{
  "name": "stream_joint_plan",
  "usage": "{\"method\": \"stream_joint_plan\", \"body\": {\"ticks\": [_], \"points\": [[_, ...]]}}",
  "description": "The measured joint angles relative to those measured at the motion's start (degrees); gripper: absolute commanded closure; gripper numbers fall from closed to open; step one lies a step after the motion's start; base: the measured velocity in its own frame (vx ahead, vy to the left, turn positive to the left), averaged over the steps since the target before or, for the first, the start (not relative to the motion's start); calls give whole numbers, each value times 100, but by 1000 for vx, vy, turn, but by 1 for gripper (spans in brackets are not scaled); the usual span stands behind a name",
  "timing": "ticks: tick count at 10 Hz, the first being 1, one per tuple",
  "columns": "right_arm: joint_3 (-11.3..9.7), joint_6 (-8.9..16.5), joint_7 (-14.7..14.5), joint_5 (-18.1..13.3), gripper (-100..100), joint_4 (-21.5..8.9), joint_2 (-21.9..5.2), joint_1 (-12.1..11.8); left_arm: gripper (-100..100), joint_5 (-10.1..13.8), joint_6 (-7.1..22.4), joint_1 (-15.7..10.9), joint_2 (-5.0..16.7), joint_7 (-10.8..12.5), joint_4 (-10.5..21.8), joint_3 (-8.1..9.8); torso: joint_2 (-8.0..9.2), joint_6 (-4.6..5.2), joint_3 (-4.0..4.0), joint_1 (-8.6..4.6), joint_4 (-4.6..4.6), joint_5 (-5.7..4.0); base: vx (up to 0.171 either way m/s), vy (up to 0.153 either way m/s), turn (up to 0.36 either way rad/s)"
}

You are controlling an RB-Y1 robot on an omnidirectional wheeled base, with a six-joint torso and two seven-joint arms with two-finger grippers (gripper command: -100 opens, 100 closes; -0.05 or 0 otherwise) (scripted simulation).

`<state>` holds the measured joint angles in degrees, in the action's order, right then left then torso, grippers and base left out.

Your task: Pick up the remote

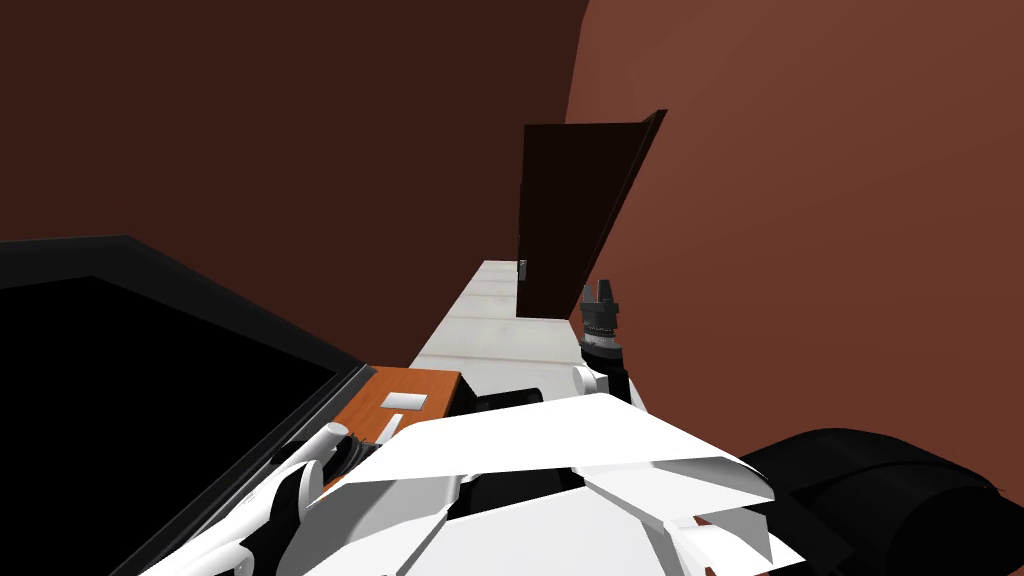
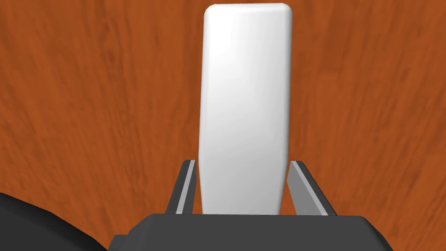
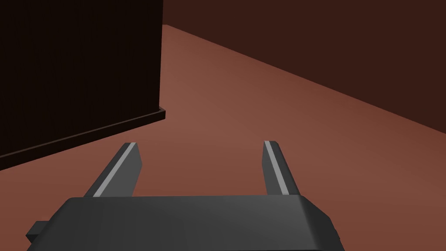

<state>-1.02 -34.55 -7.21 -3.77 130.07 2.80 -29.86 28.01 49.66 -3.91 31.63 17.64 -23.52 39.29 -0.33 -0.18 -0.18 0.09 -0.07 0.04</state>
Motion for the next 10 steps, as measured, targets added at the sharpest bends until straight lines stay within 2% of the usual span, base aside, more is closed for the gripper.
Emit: {"method": "stream_joint_plan", "body": {"ticks": [2,3,4,5,6,7,8,9,10], "points": [[0,0,0,0,0,0,0,0,100,-1,1,0,0,-1,0,-1,0,0,0,0,0,0,0,0,0],[0,0,0,0,0,0,0,0,0,-1,1,0,1,-1,0,-1,0,0,0,0,0,0,0,0,0],[0,0,0,0,0,0,0,0,100,-1,1,0,1,-1,0,-1,0,0,0,-1,0,0,5,0,23],[0,0,0,0,0,0,0,0,100,47,-20,-101,150,-96,248,42,-2,-3,-1,2,0,-5,0,0,0],[0,0,0,0,0,0,0,0,100,59,4,-124,221,-138,295,63,-1,-1,0,-1,1,-4,0,0,0],[0,0,0,0,0,0,0,0,100,39,83,-71,194,-85,137,59,0,0,1,-3,2,-3,-1,-7,-15],[0,0,0,0,0,0,0,0,100,51,107,-106,258,-99,210,74,0,-1,1,-4,1,-4,0,-7,-4],[0,0,0,0,0,0,0,0,100,42,170,-63,247,-72,102,77,1,0,1,-6,1,-4,0,0,0],[0,0,0,0,0,0,0,0,0,40,189,-57,245,-61,81,76,1,-1,1,-5,1,-3,0,0,0]]}}
